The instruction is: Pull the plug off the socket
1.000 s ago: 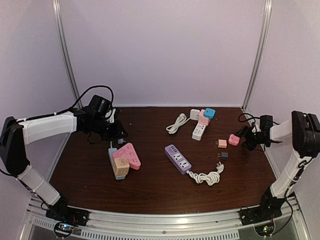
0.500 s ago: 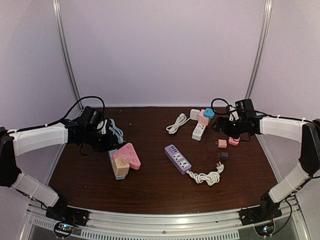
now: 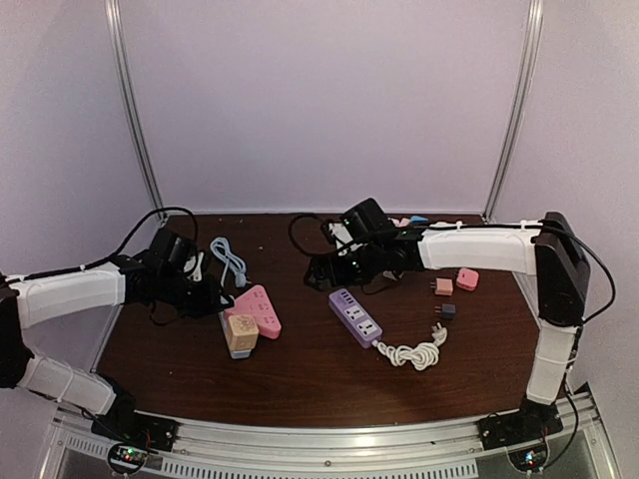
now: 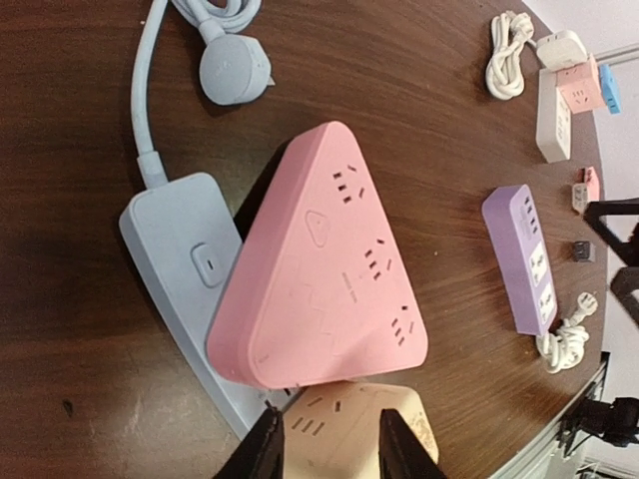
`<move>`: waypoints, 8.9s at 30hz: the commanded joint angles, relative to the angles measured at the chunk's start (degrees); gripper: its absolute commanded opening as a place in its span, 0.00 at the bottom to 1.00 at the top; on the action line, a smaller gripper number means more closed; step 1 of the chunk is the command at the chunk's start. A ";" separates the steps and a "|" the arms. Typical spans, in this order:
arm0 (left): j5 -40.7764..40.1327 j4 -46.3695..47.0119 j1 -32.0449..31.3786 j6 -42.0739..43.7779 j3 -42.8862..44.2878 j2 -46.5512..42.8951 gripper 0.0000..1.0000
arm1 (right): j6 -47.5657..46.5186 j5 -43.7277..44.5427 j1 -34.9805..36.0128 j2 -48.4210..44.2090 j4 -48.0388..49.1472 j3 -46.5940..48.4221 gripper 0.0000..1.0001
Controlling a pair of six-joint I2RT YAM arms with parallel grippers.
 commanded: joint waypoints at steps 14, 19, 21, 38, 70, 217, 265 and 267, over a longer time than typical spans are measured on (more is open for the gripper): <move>-6.15 -5.81 -11.04 -3.43 -0.59 -8.73 0.70 | 1.99 -8.18 4.61 17.00 1.95 16.29 0.92; -25.06 -24.02 -18.92 -3.22 13.49 0.55 0.78 | 1.79 -5.53 4.32 15.94 3.08 13.97 0.92; -30.99 -29.20 -22.32 -4.60 19.25 5.17 0.80 | 2.86 -4.76 3.69 15.03 4.46 12.22 0.92; -46.88 -44.08 -34.32 -31.01 34.10 27.38 0.87 | 8.57 -6.82 -3.63 6.00 16.09 -7.07 0.91; -27.84 -7.93 -23.90 -9.62 5.87 7.39 0.40 | 13.86 -16.29 0.09 11.48 24.78 -1.13 0.91; -6.77 -14.77 -12.19 3.30 15.35 1.84 0.22 | 33.91 -19.10 2.56 27.28 37.06 -2.15 0.00; 12.76 21.38 25.29 4.25 7.99 26.07 0.53 | 33.97 -28.24 -0.67 16.97 45.77 -8.99 0.64; 11.96 19.40 25.29 4.68 7.99 25.87 0.60 | 34.21 -28.24 -0.69 16.60 46.28 -9.32 0.65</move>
